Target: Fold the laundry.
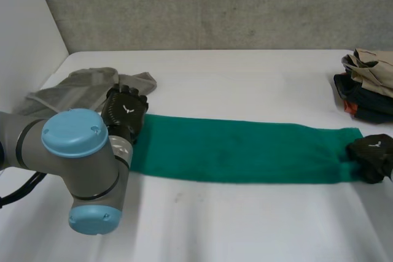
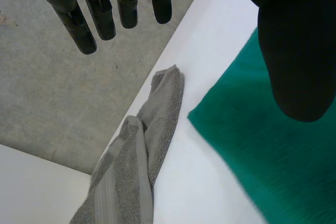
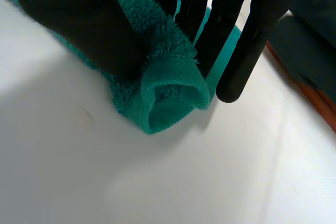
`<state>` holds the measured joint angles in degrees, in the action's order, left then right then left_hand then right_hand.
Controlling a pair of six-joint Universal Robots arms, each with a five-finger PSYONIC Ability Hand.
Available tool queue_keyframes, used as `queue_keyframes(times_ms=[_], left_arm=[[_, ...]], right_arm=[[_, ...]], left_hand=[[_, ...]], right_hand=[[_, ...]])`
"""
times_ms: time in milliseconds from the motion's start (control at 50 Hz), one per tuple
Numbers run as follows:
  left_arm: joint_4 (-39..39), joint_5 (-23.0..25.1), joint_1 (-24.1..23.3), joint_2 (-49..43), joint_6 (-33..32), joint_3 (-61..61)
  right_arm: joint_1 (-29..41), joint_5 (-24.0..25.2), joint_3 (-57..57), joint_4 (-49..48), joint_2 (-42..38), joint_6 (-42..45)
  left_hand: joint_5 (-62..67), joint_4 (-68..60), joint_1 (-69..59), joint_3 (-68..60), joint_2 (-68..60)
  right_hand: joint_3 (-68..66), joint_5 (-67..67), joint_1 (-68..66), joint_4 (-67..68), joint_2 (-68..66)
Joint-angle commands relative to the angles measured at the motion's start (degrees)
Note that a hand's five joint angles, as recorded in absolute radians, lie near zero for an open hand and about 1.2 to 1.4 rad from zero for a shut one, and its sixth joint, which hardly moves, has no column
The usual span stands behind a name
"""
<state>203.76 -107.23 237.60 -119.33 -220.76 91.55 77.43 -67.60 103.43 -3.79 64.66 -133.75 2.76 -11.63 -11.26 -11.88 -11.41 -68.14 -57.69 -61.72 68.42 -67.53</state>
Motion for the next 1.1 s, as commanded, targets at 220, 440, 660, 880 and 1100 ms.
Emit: queue_keyframes(times_ms=[220, 440, 660, 880, 1100], left_arm=[[0.2, 0.1, 0.2, 4.6, 0.0, 3.5], [0.2, 0.0, 1.9, 8.7, 0.0, 5.8], [0.2, -0.1, 1.9, 9.7, 0.0, 7.9], [0.3, 0.1, 1.3, 9.7, -0.1, 6.3], [0.3, 1.7, -7.6, 7.6, 1.4, -1.4]], right_arm=[[-9.2, -10.9, -2.1, -3.0, 7.0, 15.3], [28.4, -6.1, -3.7, -19.8, 10.8, 14.0], [50.7, 1.9, -12.5, -24.4, -7.9, 16.9], [47.9, -0.2, -10.5, -23.3, -4.2, 11.9], [32.6, -5.8, -1.6, -0.5, 7.8, -18.5]], left_hand=[[-2.8, 1.6, 1.3, 1.9, 1.4], [-2.8, 1.6, 1.3, 1.9, 1.4], [-2.8, 1.6, 1.3, 1.9, 1.4], [-2.8, 1.6, 1.3, 1.9, 1.4], [-2.8, 1.6, 1.3, 1.9, 1.4]], right_hand=[[-11.9, -12.3, -18.3, 11.6, -12.5], [-11.9, -12.3, -18.3, 11.6, -12.5], [-11.9, -12.3, -18.3, 11.6, -12.5], [58.1, 57.7, 51.7, -58.4, 57.5], [58.1, 57.7, 51.7, -58.4, 57.5]])
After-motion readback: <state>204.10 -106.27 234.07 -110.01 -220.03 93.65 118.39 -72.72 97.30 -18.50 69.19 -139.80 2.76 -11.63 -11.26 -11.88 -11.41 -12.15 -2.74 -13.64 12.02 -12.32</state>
